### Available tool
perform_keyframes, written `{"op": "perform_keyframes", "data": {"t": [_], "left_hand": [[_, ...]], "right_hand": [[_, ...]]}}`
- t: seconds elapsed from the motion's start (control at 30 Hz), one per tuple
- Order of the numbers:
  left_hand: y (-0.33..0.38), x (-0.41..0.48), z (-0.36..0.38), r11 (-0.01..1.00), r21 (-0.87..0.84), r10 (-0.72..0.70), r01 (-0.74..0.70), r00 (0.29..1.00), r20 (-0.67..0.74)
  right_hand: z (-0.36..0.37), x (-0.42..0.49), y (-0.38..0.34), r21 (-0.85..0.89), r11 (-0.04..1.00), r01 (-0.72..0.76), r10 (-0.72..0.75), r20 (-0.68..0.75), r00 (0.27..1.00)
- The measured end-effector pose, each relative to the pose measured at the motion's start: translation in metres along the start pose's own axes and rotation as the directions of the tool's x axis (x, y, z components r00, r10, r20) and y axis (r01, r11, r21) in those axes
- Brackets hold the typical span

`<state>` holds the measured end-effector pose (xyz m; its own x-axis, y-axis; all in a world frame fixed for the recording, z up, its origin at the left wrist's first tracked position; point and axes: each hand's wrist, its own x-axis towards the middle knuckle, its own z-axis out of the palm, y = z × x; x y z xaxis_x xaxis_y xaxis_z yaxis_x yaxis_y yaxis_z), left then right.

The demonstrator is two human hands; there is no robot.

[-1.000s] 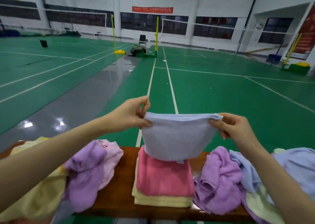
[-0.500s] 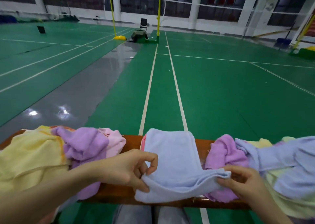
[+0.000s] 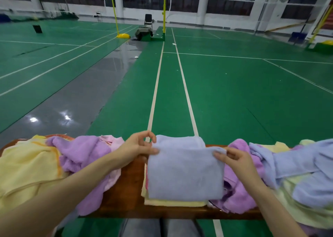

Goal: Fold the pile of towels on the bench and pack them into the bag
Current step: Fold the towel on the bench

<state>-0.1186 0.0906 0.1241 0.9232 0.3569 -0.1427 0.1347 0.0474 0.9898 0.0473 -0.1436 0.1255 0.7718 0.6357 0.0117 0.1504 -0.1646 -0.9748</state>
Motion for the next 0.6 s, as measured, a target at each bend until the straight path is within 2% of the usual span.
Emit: {"op": "perform_keyframes", "data": {"t": [0.07,0.13,0.23,0.3,0.4,0.5,0.53,0.6], "left_hand": [[-0.002,0.019,0.002,0.999,-0.006,-0.047,0.047,0.979,-0.199],[-0.008,0.039,0.006,0.990,0.081,-0.073,0.114,0.916,-0.395],[-0.026,0.068,0.008,0.957,0.228,-0.020,0.179,0.827,-0.563],[-0.037,0.082,0.007,0.940,0.273,0.000,0.206,0.799,-0.601],[-0.051,0.094,0.007,0.910,0.321,-0.006,0.261,0.784,-0.621],[-0.058,0.094,0.011,0.844,0.426,0.018,0.327,0.776,-0.631],[-0.059,0.094,0.013,0.797,0.500,0.072,0.338,0.769,-0.635],[-0.060,0.090,0.020,0.637,0.715,0.286,0.289,0.772,-0.567]], "right_hand": [[0.011,0.031,0.008,-0.079,0.997,0.014,-0.018,-0.052,0.998],[0.024,0.062,0.021,-0.157,0.988,0.011,-0.026,-0.093,0.995],[0.045,0.097,0.039,-0.245,0.969,-0.038,0.006,-0.130,0.991],[0.056,0.109,0.050,-0.293,0.951,-0.095,0.041,-0.185,0.982],[0.066,0.111,0.067,-0.395,0.911,-0.119,0.003,-0.283,0.959],[0.069,0.105,0.075,-0.557,0.816,-0.153,-0.023,-0.296,0.955],[0.070,0.102,0.076,-0.613,0.775,-0.156,-0.040,-0.294,0.955],[0.073,0.094,0.077,-0.745,0.663,-0.071,-0.205,-0.273,0.940]]}}
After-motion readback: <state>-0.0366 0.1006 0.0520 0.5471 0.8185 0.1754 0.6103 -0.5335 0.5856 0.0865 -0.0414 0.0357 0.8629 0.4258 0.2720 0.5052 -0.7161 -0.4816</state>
